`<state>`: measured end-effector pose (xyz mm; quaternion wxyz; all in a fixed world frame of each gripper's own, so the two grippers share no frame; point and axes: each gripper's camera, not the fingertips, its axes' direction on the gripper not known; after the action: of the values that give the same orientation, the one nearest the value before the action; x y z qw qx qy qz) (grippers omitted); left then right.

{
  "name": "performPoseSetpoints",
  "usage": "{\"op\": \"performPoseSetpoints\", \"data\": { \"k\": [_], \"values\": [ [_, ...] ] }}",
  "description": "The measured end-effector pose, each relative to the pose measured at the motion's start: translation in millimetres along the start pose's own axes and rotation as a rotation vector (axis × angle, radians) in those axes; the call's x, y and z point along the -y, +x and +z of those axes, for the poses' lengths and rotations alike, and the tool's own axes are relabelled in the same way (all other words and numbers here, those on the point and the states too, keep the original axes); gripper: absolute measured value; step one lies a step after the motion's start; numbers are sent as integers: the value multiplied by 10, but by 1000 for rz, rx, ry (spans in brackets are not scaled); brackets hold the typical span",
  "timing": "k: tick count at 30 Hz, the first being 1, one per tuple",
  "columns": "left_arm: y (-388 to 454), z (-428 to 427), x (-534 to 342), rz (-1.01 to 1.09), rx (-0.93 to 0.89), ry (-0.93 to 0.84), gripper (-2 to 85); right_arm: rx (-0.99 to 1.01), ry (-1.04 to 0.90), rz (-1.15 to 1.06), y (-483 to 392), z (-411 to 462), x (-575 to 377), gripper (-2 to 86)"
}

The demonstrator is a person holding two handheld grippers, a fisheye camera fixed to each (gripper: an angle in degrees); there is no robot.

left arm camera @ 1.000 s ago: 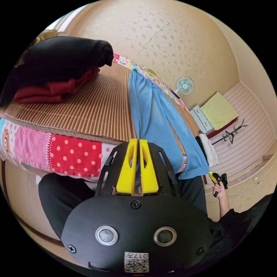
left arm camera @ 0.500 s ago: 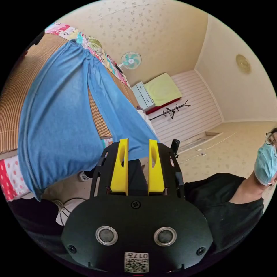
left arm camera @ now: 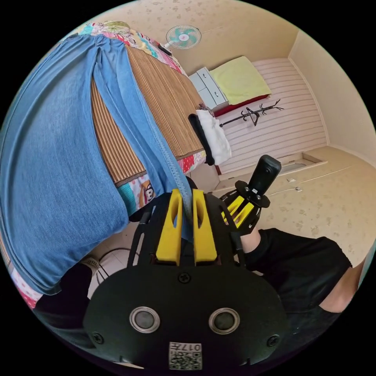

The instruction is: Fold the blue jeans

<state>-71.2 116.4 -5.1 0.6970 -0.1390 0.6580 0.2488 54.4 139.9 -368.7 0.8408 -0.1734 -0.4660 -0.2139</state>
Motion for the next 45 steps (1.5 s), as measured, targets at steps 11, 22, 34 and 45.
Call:
{"op": "performPoseSetpoints", "data": {
  "k": [11,22,34,45],
  "values": [
    [-71,-163,-131,-39,-34,34,-8,-126,237,334,2029,-1072,1348,74],
    [-347,-339,-149,-83,-103,25,-9,-247,639,826,4477,-1241,2649,107],
    [-557,-713,-109,-134,-164,11,-9,-465,594,773,4935,-702,3699,67],
    [-598,-1470,-526,-152,-208,144,-8,-1436,241,132,3358,1281,5449,11]
  ]
}}
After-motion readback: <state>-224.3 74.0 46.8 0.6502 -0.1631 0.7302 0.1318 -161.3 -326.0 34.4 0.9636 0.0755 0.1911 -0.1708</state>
